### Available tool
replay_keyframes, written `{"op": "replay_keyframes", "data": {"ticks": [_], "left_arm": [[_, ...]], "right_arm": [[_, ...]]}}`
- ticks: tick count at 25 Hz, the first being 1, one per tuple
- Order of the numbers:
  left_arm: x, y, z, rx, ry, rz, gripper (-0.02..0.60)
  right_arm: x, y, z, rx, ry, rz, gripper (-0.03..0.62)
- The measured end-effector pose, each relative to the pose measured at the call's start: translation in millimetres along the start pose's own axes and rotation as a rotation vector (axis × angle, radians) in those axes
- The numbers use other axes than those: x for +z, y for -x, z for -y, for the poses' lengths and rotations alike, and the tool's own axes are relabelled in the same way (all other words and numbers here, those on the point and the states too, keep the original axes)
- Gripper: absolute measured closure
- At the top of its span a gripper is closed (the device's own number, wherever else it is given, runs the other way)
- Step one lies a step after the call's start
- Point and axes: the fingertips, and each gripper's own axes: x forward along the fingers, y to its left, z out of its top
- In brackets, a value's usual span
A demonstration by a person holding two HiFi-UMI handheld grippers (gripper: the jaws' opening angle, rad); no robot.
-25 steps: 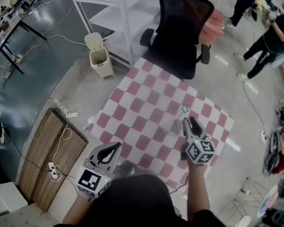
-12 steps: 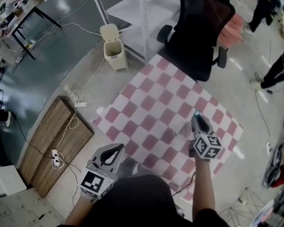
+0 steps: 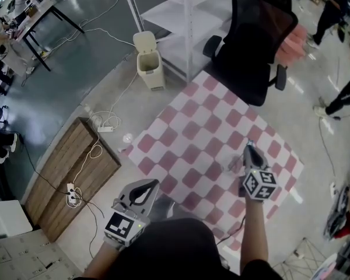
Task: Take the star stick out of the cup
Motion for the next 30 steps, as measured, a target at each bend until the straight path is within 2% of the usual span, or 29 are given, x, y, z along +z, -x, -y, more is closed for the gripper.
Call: {"op": "replay_keyframes", "data": {"ticks": [6, 13, 21, 30], "left_arm": [[5, 3, 1, -0.025, -0.022, 0.033, 0.541], [12, 16, 4, -0.075, -0.041, 0.076, 0.541], [31, 5, 18, -0.187, -0.076, 0.144, 0.541], [50, -18, 44, -0.341, -0.101, 0.181, 0.541]], "right_arm": [[8, 14, -11, -0.002, 0.023, 0.021, 0.565], [42, 55, -32, -0.019, 0.04, 0.105, 0.565], [76, 116, -50, -0.039, 0.042, 0.232, 0.565], [85, 193, -66, -0.104, 0.045, 0.315, 0.565]]}}
